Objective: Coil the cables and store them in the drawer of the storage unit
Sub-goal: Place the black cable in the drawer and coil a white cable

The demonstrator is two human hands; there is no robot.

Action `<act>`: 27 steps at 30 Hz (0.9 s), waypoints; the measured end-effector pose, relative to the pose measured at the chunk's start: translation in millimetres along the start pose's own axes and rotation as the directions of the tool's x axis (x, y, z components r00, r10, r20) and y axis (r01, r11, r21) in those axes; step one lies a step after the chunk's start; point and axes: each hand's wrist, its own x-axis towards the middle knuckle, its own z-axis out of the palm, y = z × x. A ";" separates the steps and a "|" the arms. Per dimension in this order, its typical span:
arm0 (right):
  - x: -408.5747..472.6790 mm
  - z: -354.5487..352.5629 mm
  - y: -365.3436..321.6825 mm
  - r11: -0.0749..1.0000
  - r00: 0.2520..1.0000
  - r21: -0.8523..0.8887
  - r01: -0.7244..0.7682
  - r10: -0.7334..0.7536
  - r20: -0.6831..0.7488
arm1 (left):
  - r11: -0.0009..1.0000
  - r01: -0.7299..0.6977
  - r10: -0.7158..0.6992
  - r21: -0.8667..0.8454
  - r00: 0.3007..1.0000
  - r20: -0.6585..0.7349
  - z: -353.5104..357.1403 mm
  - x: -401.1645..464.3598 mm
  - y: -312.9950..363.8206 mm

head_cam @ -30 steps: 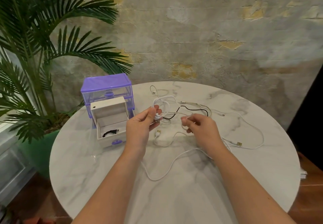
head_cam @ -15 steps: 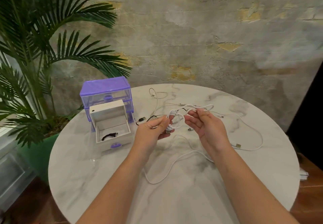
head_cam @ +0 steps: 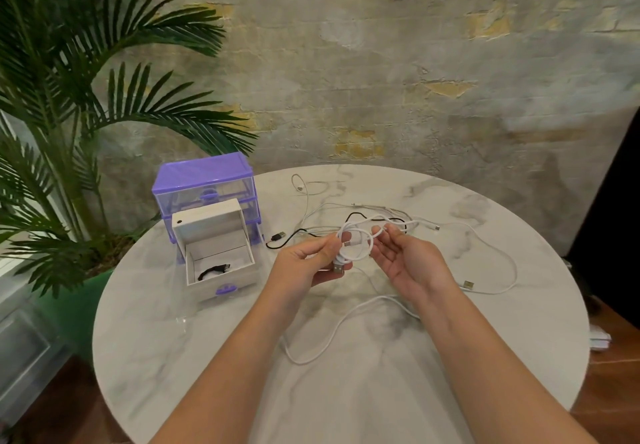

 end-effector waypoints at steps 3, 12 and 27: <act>-0.4 1.3 0.1 0.999 0.999 -0.043 -0.026 0.027 0.020 | 0.999 0.037 -0.036 -0.021 0.999 0.029 -0.2 0.4 0.5; -4.6 4.1 2.0 0.922 0.963 -0.375 -0.090 0.178 0.205 | 0.998 -0.058 0.061 0.031 0.988 -0.139 -3.3 5.3 -1.0; -24.2 17.9 19.8 0.680 0.967 -0.714 0.167 0.029 0.254 | 0.991 -0.129 0.115 -0.023 0.941 -0.320 -5.7 10.5 5.9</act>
